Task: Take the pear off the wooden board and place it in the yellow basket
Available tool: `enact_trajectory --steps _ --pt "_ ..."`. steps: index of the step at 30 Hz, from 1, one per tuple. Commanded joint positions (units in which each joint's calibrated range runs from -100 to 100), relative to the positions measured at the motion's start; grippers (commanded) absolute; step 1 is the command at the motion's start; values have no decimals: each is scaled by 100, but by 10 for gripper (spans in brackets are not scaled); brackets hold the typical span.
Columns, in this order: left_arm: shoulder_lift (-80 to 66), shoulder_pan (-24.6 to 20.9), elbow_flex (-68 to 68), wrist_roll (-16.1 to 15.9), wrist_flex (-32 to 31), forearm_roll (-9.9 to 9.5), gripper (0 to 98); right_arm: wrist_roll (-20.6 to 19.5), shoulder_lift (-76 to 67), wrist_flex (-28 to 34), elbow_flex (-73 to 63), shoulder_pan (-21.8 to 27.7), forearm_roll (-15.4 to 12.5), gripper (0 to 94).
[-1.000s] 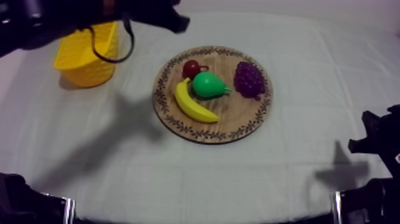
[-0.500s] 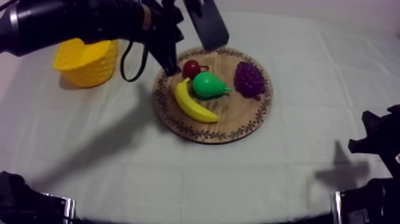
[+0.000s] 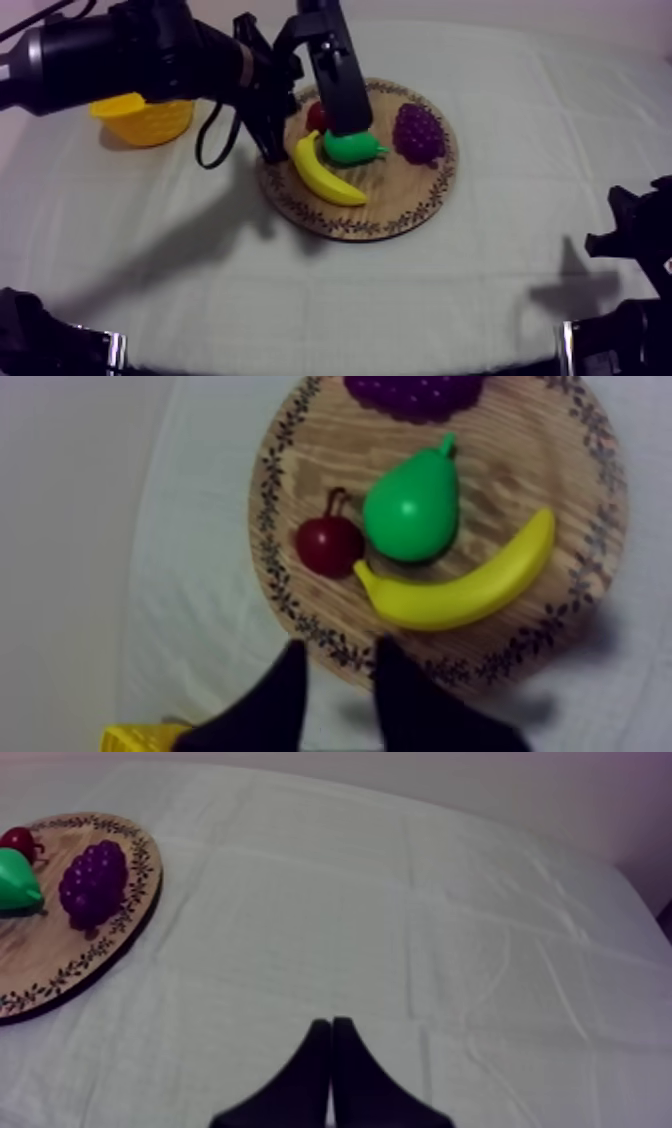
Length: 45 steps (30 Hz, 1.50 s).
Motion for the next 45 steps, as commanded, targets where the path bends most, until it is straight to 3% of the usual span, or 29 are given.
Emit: enact_trajectory --steps 1,4,9,24,45 --pt "24 63 18 -73 171 12 745 1 -2 -1 4 -1 0 3" --pt "46 120 20 -65 279 41 886 1 -2 -1 4 -1 0 3" --pt "145 129 -148 -37 320 137 951 1 -2 -1 4 -1 0 3" --pt "1486 164 -1019 22 665 317 964 1 -2 -1 4 -1 0 3" --pt "3473 -134 -3271 -445 1442 920 938 1 -2 -1 4 -1 0 3"
